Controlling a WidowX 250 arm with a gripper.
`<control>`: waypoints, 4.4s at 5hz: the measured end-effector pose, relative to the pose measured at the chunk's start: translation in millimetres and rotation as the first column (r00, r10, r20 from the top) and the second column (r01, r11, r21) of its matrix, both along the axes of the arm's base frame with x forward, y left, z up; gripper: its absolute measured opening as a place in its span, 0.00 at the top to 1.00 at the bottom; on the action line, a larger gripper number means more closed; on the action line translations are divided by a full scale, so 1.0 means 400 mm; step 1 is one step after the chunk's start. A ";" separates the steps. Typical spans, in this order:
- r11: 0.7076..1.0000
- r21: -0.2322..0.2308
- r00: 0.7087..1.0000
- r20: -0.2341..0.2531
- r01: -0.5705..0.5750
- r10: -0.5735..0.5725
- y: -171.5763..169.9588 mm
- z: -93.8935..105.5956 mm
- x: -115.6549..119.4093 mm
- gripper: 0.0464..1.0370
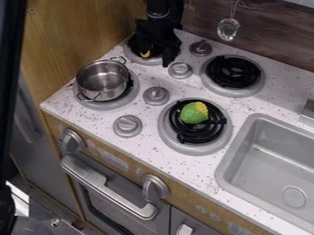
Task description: Move the yellow object to the right side of burner
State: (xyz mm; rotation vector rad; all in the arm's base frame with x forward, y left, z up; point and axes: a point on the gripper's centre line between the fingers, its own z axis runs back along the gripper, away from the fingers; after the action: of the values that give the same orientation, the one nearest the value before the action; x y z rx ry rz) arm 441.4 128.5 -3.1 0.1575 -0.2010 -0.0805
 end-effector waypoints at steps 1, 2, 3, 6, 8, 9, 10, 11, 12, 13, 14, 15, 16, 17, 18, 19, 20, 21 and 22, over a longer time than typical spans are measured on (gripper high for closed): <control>0.998 0.035 0.998 0.015 -0.055 0.055 0.043 -0.009 0.040 0.04; 0.989 0.075 0.992 0.016 -0.127 0.126 0.119 -0.018 0.047 0.04; 0.983 0.066 0.985 -0.007 -0.171 0.172 0.153 -0.058 0.048 0.04; 0.965 -0.020 0.965 -0.006 -0.262 0.262 0.147 -0.119 0.062 0.04; 0.964 -0.015 0.963 -0.027 -0.267 0.267 0.147 -0.140 0.059 0.34; 0.964 0.000 0.963 -0.027 -0.266 0.266 0.151 -0.135 0.069 0.64; 0.963 -0.001 0.962 -0.025 -0.271 0.271 0.150 -0.136 0.079 0.87; 0.962 0.000 0.960 -0.060 -0.272 0.272 0.150 -0.152 0.074 0.96; 0.962 0.011 0.959 -0.065 -0.274 0.275 0.153 -0.153 0.071 0.81; 0.964 0.014 0.964 -0.017 -0.267 0.267 0.153 -0.148 0.072 0.58; 0.961 -0.019 0.961 -0.040 -0.276 0.275 0.136 -0.133 0.073 0.25; 0.961 -0.041 0.962 0.006 -0.273 0.273 0.132 -0.119 0.098 0.04; 0.958 -0.068 0.954 0.092 -0.279 0.285 0.139 -0.050 0.151 0.04; 0.956 -0.070 0.956 0.054 -0.286 0.290 0.141 -0.099 0.156 0.04; 0.957 -0.055 0.956 0.052 -0.285 0.288 0.148 -0.087 0.164 0.04; 0.962 -0.039 0.962 0.024 -0.269 0.270 0.146 -0.118 0.147 0.06; 0.962 -0.047 0.963 0.018 -0.270 0.271 0.138 -0.118 0.134 0.32; 0.964 -0.052 0.965 -0.007 -0.262 0.262 0.132 -0.118 0.118 0.61; 0.969 -0.064 0.971 -0.012 -0.239 0.238 0.103 -0.129 0.088 0.68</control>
State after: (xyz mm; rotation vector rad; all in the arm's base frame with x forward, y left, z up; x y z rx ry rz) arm 476.4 169.8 -54.7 0.1154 -0.1788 0.1653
